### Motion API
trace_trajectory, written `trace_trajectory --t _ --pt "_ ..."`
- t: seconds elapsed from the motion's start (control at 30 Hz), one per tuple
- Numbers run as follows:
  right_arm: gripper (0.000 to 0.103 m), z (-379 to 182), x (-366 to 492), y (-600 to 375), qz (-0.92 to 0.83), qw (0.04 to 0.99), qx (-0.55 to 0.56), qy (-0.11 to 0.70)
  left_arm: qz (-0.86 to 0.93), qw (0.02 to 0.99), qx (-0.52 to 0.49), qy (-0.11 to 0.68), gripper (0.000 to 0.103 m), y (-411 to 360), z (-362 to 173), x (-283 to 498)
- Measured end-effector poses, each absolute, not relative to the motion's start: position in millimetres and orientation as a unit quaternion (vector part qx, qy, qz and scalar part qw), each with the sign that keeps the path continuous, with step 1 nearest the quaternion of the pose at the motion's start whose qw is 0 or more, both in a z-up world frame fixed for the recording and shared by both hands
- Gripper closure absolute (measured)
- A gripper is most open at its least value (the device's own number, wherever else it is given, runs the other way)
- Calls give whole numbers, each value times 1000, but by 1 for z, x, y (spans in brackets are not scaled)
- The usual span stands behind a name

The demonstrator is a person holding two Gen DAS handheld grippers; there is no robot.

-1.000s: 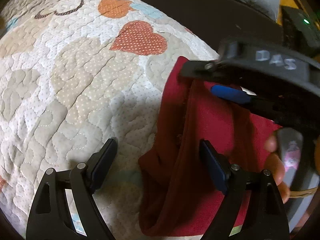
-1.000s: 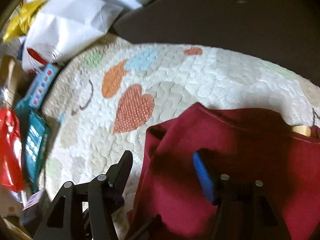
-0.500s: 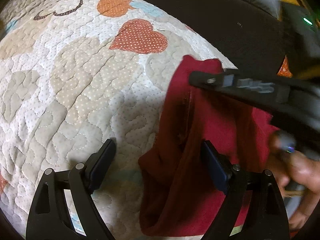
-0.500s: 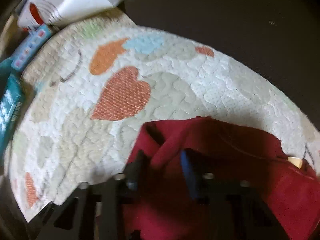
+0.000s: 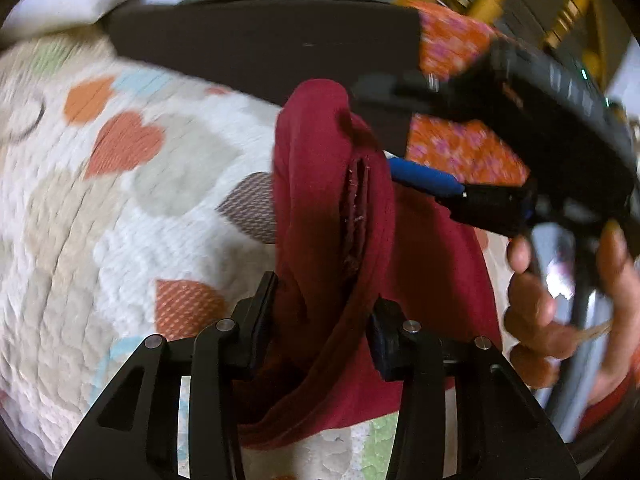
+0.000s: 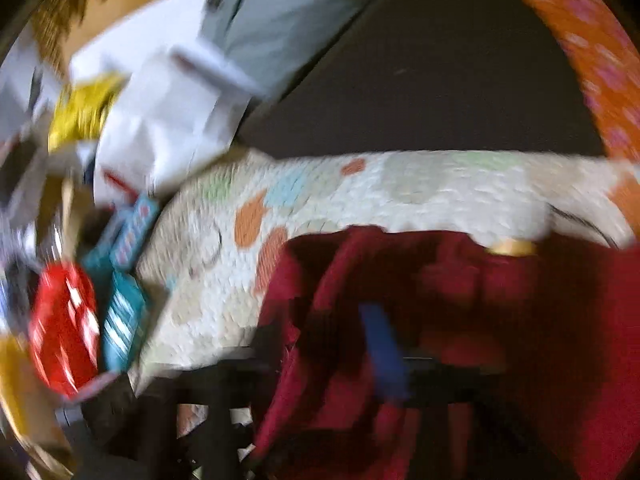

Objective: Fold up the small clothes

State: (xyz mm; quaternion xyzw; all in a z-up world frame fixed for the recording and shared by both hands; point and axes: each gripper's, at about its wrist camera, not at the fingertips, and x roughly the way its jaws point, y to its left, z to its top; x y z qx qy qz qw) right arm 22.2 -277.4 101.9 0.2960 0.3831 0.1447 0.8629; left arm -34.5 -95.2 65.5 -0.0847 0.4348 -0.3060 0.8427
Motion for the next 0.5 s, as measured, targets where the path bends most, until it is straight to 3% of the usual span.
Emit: trace_trajectory --t 0.1,0.3,0.33,0.37,0.4,0.5 --pt "31 106 13 -283 150 853 313 389 -313 842 -71 434 63 -107 65 -41" --pt "32 91 24 -253 126 852 216 461 -317 839 -58 439 63 -112 66 -39" --pt "36 86 26 -250 122 850 208 468 -319 835 -55 444 63 -113 67 -39" --pt "56 82 26 -250 112 852 202 470 -322 830 -54 452 63 -112 68 -39" --pt "70 81 25 -253 111 854 199 467 -326 825 -54 458 63 -112 70 -41" --pt "82 86 15 -268 116 862 198 453 -361 813 -77 450 60 -98 90 -44"
